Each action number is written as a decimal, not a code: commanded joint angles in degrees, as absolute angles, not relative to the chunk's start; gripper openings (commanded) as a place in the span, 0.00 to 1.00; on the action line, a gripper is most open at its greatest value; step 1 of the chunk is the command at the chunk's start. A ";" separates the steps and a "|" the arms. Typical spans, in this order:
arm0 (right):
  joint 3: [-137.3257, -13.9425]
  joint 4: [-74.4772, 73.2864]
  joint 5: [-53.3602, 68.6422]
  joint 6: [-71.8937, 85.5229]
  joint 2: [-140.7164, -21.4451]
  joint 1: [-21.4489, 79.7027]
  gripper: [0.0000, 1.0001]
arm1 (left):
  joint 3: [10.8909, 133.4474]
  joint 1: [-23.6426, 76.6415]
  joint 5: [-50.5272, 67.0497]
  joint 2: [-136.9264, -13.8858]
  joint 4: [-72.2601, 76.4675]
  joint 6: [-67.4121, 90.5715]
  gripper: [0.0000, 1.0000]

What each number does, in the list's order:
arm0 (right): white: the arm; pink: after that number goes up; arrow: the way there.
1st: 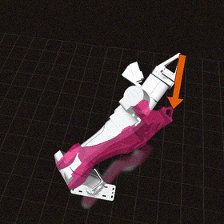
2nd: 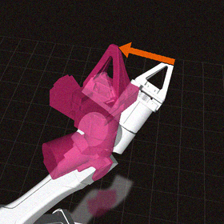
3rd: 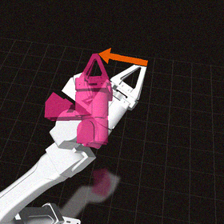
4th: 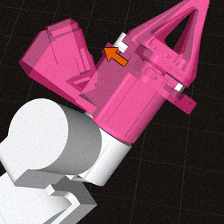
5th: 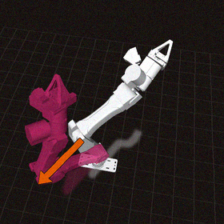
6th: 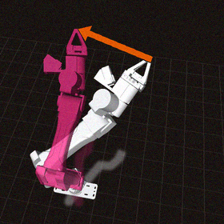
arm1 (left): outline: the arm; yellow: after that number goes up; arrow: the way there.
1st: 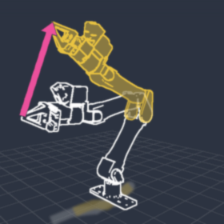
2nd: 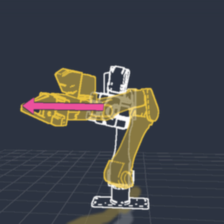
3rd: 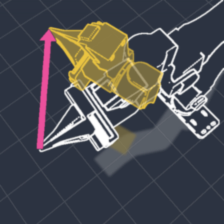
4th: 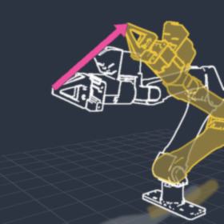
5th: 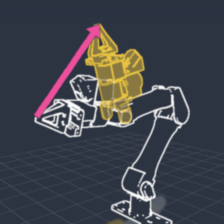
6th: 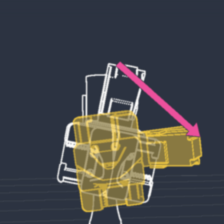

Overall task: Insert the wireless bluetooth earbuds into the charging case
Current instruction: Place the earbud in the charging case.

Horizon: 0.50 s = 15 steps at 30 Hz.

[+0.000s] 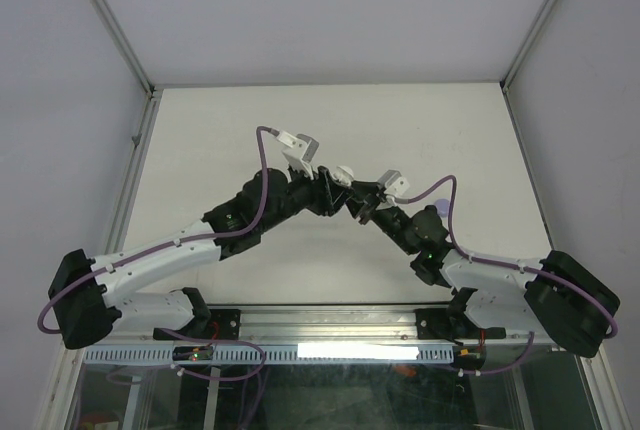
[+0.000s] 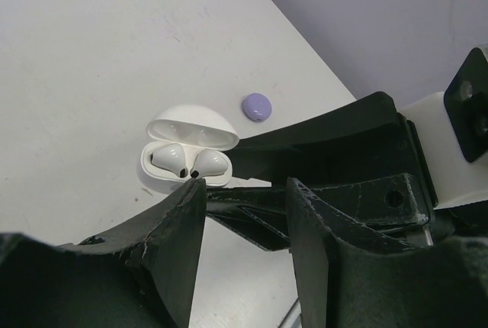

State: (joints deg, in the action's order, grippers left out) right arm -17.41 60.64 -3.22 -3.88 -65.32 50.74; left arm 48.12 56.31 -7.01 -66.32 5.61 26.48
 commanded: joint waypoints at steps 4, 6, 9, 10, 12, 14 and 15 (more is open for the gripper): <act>-18.85 65.56 -2.55 -2.99 -64.96 50.98 0.12 | 52.38 56.95 -4.59 -67.56 5.57 27.62 0.47; -18.66 64.99 -2.57 -3.07 -64.51 50.98 0.12 | 52.43 56.95 -5.11 -66.46 5.28 26.71 0.47; -18.30 63.99 -2.55 -3.25 -63.74 50.89 0.12 | 53.15 55.85 -5.59 -64.29 2.92 24.82 0.49; -18.16 63.66 -2.44 -3.36 -63.46 50.89 0.12 | 53.49 54.76 -4.98 -63.62 1.94 24.20 0.50; -17.99 62.67 -1.78 -3.78 -62.69 50.81 0.12 | 54.14 52.93 -3.34 -62.35 -0.05 23.28 0.51; -18.01 61.37 -0.67 -4.18 -61.78 50.59 0.12 | 54.69 51.17 -0.26 -61.74 -1.63 22.16 0.54; -18.09 60.72 -0.07 -4.21 -61.37 50.43 0.12 | 55.14 50.29 1.68 -61.77 -2.59 21.52 0.55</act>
